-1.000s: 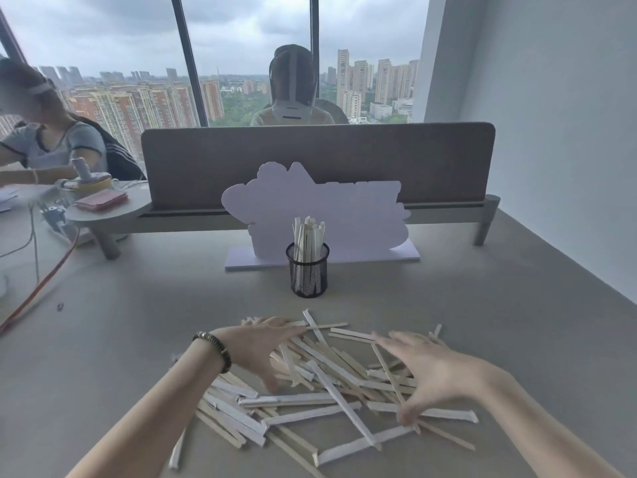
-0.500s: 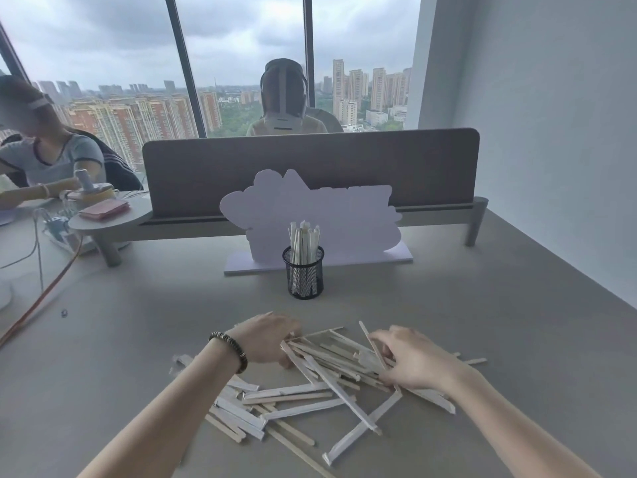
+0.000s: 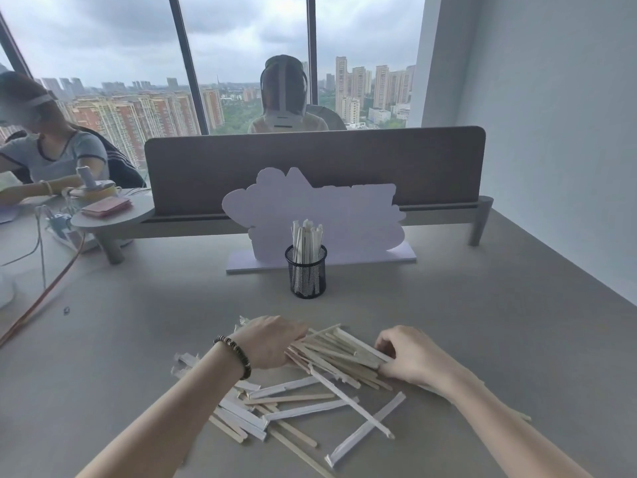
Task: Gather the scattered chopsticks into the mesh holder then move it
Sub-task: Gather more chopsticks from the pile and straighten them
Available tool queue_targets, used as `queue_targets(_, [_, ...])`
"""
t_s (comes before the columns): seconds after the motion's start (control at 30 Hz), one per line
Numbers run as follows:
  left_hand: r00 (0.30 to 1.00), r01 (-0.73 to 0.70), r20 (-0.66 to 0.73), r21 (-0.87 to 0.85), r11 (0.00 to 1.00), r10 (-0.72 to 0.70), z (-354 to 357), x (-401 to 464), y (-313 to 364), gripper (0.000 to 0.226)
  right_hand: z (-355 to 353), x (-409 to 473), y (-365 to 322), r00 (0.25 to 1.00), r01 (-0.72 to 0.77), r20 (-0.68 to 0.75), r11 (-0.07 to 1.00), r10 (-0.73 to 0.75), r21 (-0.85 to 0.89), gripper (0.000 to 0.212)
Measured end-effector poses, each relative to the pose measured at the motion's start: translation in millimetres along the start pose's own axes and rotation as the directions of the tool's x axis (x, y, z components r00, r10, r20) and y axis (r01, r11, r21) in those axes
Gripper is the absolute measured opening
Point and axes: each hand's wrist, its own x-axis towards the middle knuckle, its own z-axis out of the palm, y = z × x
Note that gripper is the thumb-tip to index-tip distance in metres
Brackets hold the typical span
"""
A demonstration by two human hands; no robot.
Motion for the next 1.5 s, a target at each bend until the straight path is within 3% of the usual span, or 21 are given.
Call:
queue_targets(0.43, [0.999, 0.052, 0.006, -0.068, 0.996, -0.052, 2.4, -3.3, 4.4, 0.024, 4.2, 3.2, -2.4, 1.000, 0.005, -0.026, 1.000, -0.005, -0.005, 0.022])
queue_targets(0.77, [0.966, 0.094, -0.216, -0.214, 0.972, -0.141, -4.3, -13.2, -1.9, 0.024, 4.1, 5.8, -1.8, 0.999, 0.001, -0.051, 1.000, -0.003, -0.031, 0.027])
queue_targets(0.93, [0.954, 0.116, -0.241, -0.247, 0.962, -0.177, -5.0, -14.2, -2.9, 0.015, 7.4, 5.8, -3.1, 0.997, 0.016, -0.076, 0.997, -0.022, -0.074, 0.012])
queue_targets(1.13, [0.938, 0.072, -0.286, -0.392, 0.917, -0.196, -6.4, -16.2, -13.0, 0.027, 5.9, 2.4, -11.0, 0.998, -0.002, -0.060, 0.999, -0.001, -0.050, 0.027])
queue_targets(1.27, [0.903, 0.037, -0.369, -0.442, 0.896, -0.219, -15.3, -19.1, -14.9, 0.006, 2.8, 1.8, -13.4, 0.999, -0.035, -0.034, 0.998, 0.036, 0.043, 0.014])
queue_targets(1.43, [0.834, 0.063, -0.407, -0.600, 0.797, -0.373, -28.6, -21.5, -14.1, 0.043, -0.9, 1.5, -19.7, 0.997, -0.046, -0.053, 0.995, 0.051, 0.090, 0.013])
queue_targets(1.5, [0.818, 0.064, -0.393, -0.663, 0.746, -0.420, -33.1, -23.2, -13.2, 0.045, -2.1, 3.5, -22.8, 0.997, -0.042, -0.059, 0.997, 0.046, 0.069, 0.013])
